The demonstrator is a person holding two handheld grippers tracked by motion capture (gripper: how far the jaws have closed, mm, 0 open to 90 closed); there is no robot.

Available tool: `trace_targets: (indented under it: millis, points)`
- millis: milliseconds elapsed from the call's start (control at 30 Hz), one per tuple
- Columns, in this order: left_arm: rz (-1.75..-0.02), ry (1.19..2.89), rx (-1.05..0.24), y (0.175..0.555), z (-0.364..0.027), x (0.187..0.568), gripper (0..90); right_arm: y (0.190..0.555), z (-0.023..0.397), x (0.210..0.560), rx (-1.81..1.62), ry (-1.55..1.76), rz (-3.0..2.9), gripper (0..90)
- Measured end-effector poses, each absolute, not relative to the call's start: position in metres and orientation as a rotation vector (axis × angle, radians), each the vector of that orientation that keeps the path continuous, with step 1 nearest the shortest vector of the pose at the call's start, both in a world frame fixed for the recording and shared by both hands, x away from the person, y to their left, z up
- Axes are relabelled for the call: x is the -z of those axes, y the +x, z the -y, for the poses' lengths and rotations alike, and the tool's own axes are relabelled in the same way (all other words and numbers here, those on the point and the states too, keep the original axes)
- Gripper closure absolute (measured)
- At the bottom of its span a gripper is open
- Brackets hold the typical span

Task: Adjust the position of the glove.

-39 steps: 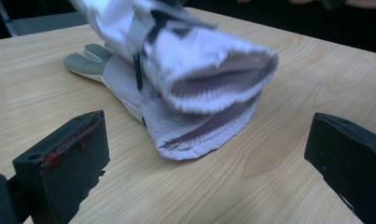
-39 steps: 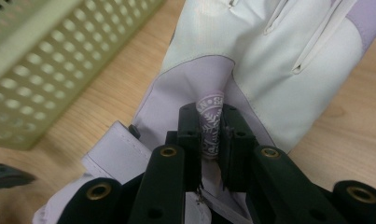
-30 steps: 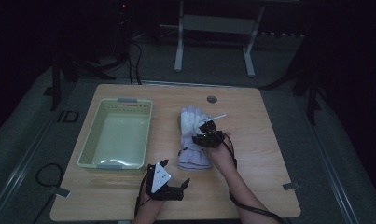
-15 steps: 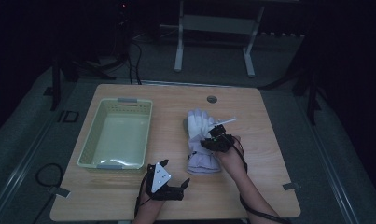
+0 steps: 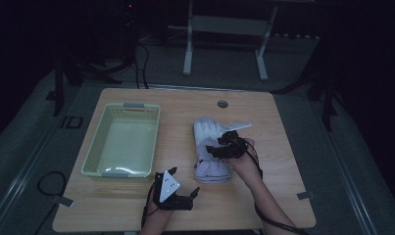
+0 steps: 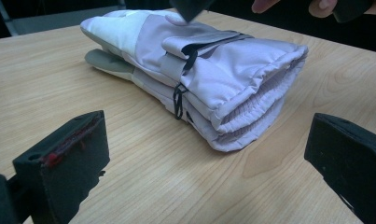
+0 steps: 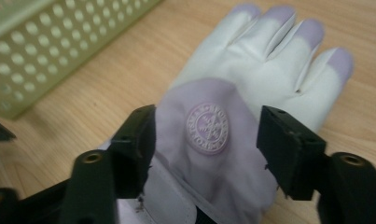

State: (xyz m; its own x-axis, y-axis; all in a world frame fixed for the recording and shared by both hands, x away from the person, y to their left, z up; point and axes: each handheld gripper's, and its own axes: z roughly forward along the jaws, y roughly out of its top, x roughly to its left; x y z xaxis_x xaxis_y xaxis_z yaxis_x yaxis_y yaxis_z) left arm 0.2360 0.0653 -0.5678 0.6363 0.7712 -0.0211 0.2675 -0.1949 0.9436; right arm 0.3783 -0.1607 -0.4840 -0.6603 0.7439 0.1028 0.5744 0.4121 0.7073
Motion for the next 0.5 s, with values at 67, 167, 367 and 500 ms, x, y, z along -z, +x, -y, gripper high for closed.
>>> trace_targets:
  millis: [67,167,367,500]
  points:
    - [-0.848,1.754,-0.565,0.236,-0.066,0.568,0.0,0.378,0.163,0.483,-1.11,1.164,-2.45,21.5]
    - [-0.849,1.755,-0.564,0.236,-0.066,0.568,0.0,0.378,0.168,0.482,-1.159,1.145,-2.47,17.9]
    - [-0.856,1.752,-0.546,0.238,-0.067,0.568,0.0,0.376,0.178,0.482,-1.201,1.108,-2.468,16.1]
    - [-0.861,1.748,-0.527,0.239,-0.068,0.568,0.0,0.371,0.184,0.48,-1.201,1.064,-2.432,16.3]
